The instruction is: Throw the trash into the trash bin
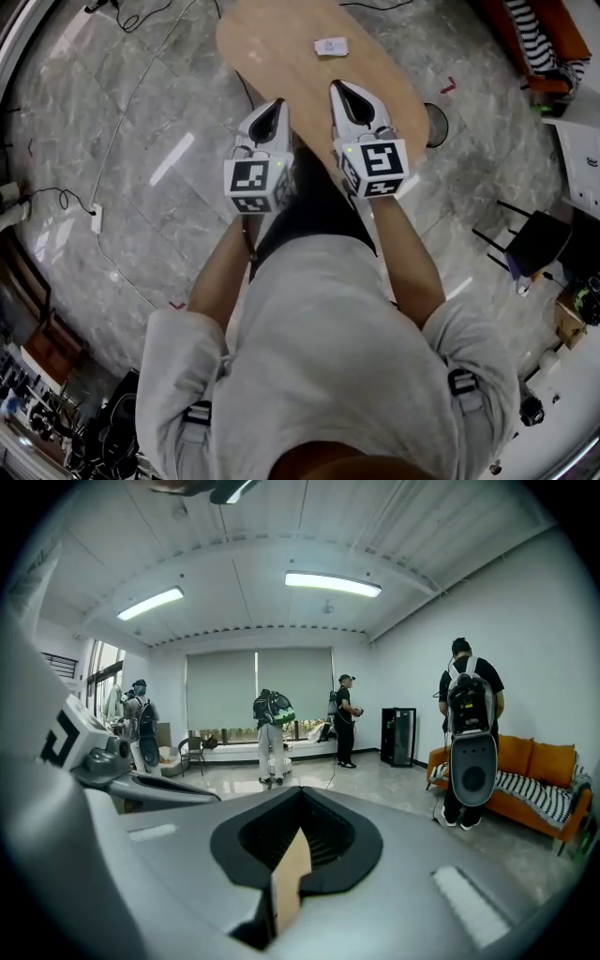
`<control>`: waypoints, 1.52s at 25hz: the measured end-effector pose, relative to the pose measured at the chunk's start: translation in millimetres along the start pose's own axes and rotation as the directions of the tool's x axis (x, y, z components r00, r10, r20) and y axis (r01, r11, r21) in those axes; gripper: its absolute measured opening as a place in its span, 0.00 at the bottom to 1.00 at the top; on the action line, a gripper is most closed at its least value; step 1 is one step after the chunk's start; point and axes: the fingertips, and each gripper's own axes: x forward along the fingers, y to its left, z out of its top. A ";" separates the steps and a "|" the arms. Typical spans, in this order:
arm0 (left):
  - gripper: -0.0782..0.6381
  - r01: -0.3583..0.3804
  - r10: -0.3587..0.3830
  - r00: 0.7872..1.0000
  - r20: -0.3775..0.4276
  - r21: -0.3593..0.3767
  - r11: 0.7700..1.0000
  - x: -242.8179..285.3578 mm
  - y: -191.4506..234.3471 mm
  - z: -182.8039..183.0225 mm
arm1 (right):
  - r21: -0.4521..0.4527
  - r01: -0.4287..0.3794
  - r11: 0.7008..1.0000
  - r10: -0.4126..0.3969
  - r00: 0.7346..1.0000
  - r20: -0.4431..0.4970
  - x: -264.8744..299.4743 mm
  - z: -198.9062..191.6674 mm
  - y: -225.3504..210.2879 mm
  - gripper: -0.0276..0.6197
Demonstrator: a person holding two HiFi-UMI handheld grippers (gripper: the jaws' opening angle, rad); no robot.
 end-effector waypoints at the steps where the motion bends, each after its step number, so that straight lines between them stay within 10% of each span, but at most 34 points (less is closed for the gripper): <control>1: 0.13 0.002 -0.002 1.000 -0.015 0.001 1.000 12.2 3.8 -0.1 | 0.011 0.009 1.000 -0.009 1.000 -0.012 9.2 -5.0 -9.5 0.05; 7: 0.13 0.019 -0.015 0.992 -0.129 0.027 0.999 104.6 35.6 0.4 | 0.210 0.054 0.976 -0.032 0.994 -0.105 102.9 -50.8 -83.9 0.05; 18: 0.13 0.037 -0.053 0.951 -0.305 -0.057 0.998 242.2 81.0 -58.2 | 0.287 0.152 0.946 -0.090 0.972 -0.218 180.4 -126.4 -131.9 0.05; 38: 0.13 0.135 -0.146 0.863 -0.484 -0.058 0.989 342.2 139.4 -251.7 | 0.046 0.141 0.989 -0.106 0.886 -0.452 264.9 -308.4 -156.8 0.05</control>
